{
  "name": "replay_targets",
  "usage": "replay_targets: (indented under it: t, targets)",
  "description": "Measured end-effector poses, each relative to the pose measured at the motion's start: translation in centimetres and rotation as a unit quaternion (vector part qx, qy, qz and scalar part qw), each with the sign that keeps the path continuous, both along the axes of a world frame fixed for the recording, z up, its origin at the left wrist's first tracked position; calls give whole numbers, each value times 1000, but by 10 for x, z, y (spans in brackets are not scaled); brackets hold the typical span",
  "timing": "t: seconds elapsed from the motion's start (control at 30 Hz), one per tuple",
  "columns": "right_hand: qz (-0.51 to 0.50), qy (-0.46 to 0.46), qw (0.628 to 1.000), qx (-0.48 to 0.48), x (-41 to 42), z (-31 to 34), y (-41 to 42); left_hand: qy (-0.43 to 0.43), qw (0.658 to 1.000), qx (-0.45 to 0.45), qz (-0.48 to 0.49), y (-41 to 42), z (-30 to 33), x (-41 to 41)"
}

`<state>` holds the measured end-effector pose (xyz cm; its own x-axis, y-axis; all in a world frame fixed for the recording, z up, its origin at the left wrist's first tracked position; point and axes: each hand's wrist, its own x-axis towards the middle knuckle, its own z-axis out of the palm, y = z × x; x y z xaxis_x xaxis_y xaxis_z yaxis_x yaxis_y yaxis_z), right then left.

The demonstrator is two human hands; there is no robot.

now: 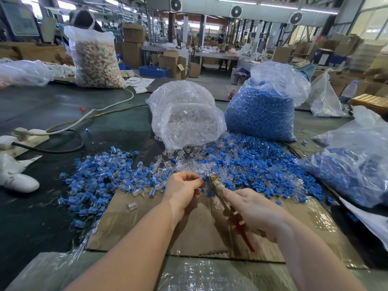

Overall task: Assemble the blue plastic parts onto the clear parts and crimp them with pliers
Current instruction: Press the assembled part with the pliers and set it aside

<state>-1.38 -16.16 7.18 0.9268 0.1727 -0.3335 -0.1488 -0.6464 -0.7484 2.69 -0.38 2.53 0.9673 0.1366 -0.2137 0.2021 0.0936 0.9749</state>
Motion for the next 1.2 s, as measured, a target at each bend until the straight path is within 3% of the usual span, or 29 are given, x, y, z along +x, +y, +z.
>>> replay_targets:
  t: [0.13,0.4,0.9,1.2]
  targets:
    - [43,71,993,79,3,-4,-2,3,1000,16,4,5,2,1]
    - [35,87,994,53,4,-3,1,5,999,38,14,8,5,5]
    - [41,25,998,-46,1,-2,6,-11,999,28,19,1,6,6]
    - [30,58,998,3,-4,1,1,-11,1000,21,18,-2,4,4]
